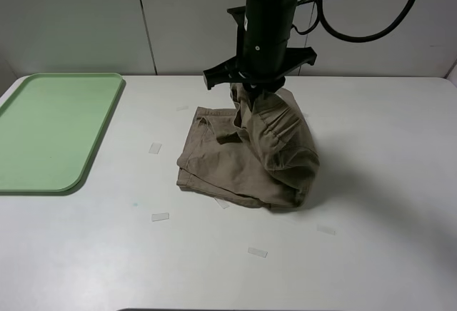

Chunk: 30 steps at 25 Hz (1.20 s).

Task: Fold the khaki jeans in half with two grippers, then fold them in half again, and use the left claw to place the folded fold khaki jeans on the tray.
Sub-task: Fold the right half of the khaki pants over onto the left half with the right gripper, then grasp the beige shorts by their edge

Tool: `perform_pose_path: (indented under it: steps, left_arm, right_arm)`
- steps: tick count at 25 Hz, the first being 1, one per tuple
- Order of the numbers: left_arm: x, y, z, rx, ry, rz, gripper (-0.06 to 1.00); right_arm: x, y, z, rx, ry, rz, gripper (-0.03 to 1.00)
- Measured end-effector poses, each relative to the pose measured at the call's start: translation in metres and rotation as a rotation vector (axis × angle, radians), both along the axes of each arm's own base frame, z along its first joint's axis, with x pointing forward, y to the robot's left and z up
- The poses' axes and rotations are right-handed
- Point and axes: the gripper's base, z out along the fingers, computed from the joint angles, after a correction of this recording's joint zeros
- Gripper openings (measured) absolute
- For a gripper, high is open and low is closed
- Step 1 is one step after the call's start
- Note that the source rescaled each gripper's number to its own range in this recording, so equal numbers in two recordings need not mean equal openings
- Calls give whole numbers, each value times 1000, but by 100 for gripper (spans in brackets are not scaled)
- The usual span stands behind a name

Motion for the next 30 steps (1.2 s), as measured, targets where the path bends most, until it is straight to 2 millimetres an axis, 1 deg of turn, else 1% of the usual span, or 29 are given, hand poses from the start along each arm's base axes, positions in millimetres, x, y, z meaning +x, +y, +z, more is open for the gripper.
perform_pose_path:
  steps: [1, 2, 3, 4, 5, 6, 7, 9, 13, 16, 20, 23, 26, 30]
  left_arm:
    - [0, 0, 0, 0, 0, 0, 95]
    - [0, 0, 0, 0, 0, 0, 95]
    - [0, 0, 0, 0, 0, 0, 95]
    - [0, 0, 0, 0, 0, 0, 95]
    - [0, 0, 0, 0, 0, 0, 95]
    - [0, 0, 0, 0, 0, 0, 95]
    - [0, 0, 0, 0, 0, 0, 95]
    - [0, 0, 0, 0, 0, 0, 95]
    - [0, 0, 0, 1, 0, 0, 95]
    - [0, 0, 0, 1, 0, 0, 95]
    - [0, 0, 0, 1, 0, 0, 95]
    - [0, 0, 0, 1, 0, 0, 95]
    - [0, 0, 0, 1, 0, 0, 95]
    - [0, 0, 0, 1, 0, 0, 95]
  right_arm:
    - [-1, 3, 0, 4, -5, 7, 20]
    - [-1, 5, 0, 12, -13, 13, 33]
    - [-2, 8, 0, 25, -23, 20, 50]
    - [-4, 12, 1, 43, -30, 26, 70]
    - [-6, 16, 1, 62, -27, 29, 82]
    - [-9, 20, 1, 79, -17, 34, 90]
    - [-12, 24, 1, 90, -9, 41, 93]
    - [-16, 31, 2, 112, -9, 53, 98]
    - [-16, 34, 8, 128, -29, 61, 100]
    - [-15, 34, 20, 136, -54, 71, 100]
    - [-19, 28, 39, 96, -55, 121, 100]
    - [-26, 22, 46, 52, -29, 176, 100]
    - [-31, 17, 57, 35, -35, 239, 100]
    - [-41, 8, 84, 56, -90, 304, 100]
